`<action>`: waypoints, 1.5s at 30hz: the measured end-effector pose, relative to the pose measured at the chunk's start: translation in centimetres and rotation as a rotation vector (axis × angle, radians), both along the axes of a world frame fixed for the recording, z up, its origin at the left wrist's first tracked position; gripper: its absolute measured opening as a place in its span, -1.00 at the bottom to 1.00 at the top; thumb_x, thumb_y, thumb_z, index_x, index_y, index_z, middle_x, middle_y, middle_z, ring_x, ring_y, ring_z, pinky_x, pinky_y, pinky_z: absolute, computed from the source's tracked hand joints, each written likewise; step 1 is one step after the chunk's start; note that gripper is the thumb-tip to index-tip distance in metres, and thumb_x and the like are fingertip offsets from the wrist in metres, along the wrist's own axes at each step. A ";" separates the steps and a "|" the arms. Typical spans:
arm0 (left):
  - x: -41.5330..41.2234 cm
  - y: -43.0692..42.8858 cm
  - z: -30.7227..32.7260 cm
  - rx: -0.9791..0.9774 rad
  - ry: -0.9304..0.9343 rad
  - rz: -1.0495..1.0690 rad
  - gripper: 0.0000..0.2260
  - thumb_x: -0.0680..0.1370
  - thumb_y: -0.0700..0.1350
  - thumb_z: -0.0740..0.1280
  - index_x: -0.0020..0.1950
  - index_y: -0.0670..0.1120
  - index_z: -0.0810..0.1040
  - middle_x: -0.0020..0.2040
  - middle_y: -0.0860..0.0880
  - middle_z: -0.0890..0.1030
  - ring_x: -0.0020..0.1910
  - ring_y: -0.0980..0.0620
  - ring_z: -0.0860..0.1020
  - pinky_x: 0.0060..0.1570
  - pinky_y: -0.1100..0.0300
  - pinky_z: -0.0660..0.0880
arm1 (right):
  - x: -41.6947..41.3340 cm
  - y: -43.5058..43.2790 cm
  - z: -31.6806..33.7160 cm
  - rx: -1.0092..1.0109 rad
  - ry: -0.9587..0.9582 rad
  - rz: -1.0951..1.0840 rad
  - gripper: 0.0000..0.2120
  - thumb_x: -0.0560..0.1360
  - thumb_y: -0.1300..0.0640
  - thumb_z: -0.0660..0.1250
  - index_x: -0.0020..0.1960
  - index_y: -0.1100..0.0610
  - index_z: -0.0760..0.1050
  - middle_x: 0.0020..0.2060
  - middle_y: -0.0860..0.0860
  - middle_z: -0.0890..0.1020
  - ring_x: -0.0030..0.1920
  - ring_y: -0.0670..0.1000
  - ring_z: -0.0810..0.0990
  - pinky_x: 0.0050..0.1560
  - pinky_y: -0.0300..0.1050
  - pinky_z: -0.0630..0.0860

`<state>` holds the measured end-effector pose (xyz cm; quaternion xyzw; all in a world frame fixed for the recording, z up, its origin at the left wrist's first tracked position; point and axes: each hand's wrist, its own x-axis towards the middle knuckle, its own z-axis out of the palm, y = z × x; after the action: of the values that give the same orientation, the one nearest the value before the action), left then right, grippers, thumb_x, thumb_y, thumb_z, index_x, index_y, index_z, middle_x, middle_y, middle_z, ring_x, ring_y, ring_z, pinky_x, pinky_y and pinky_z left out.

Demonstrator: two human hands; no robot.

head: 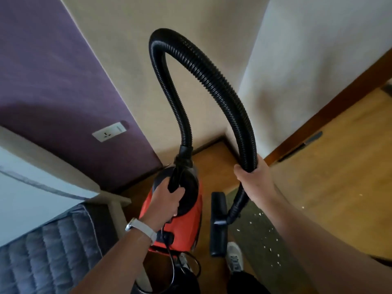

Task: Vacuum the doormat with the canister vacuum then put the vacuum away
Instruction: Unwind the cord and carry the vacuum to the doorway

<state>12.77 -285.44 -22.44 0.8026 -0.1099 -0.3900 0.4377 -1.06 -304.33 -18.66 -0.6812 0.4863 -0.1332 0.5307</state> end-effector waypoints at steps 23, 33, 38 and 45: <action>9.9 -8.5 -45.0 0.168 -0.259 -0.419 -0.94 0.56 -0.15 0.33 -0.09 -0.11 0.51 -0.24 -0.12 0.58 -0.32 0.07 0.52 -0.31 0.16 0.39 | 4.6 -7.1 -45.2 0.074 -0.065 -0.373 -0.81 0.43 0.25 0.37 -0.18 0.08 0.36 -0.33 0.07 0.49 -0.34 0.02 0.54 -0.32 -0.14 0.52; 12.0 -11.3 -57.0 0.129 -0.295 -0.389 -0.85 0.46 0.07 0.33 -0.12 0.02 0.46 -0.27 -0.17 0.57 -0.30 -0.26 0.57 -0.32 -0.16 0.54 | 3.5 -8.3 -56.2 0.027 -0.093 -0.335 -0.82 0.44 0.21 0.37 -0.16 0.09 0.35 -0.29 0.07 0.49 -0.29 0.00 0.51 -0.25 -0.12 0.48; 11.6 -11.5 -59.6 0.135 -0.240 -0.352 -0.87 0.45 0.05 0.31 -0.08 0.03 0.49 -0.29 -0.10 0.57 -0.30 -0.20 0.57 -0.22 -0.16 0.57 | 3.1 -9.2 -57.8 -0.042 -0.039 -0.278 -0.79 0.47 0.16 0.40 -0.16 0.09 0.35 -0.25 0.11 0.49 -0.28 0.01 0.48 -0.37 -0.31 0.45; 11.7 -12.5 -61.1 0.124 -0.200 -0.290 -0.86 0.56 -0.10 0.31 0.01 -0.17 0.50 -0.29 -0.14 0.53 -0.35 -0.18 0.54 -0.34 -0.04 0.51 | 2.9 -9.9 -59.1 -0.044 0.048 -0.183 -0.79 0.50 0.07 0.42 -0.03 0.18 0.45 -0.26 0.08 0.50 -0.34 -0.04 0.46 -0.31 -0.19 0.43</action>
<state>24.49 -297.89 -83.54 0.8384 -0.2433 -0.3736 0.3135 1.81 -314.22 -77.78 -0.6485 0.5561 -0.1755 0.4893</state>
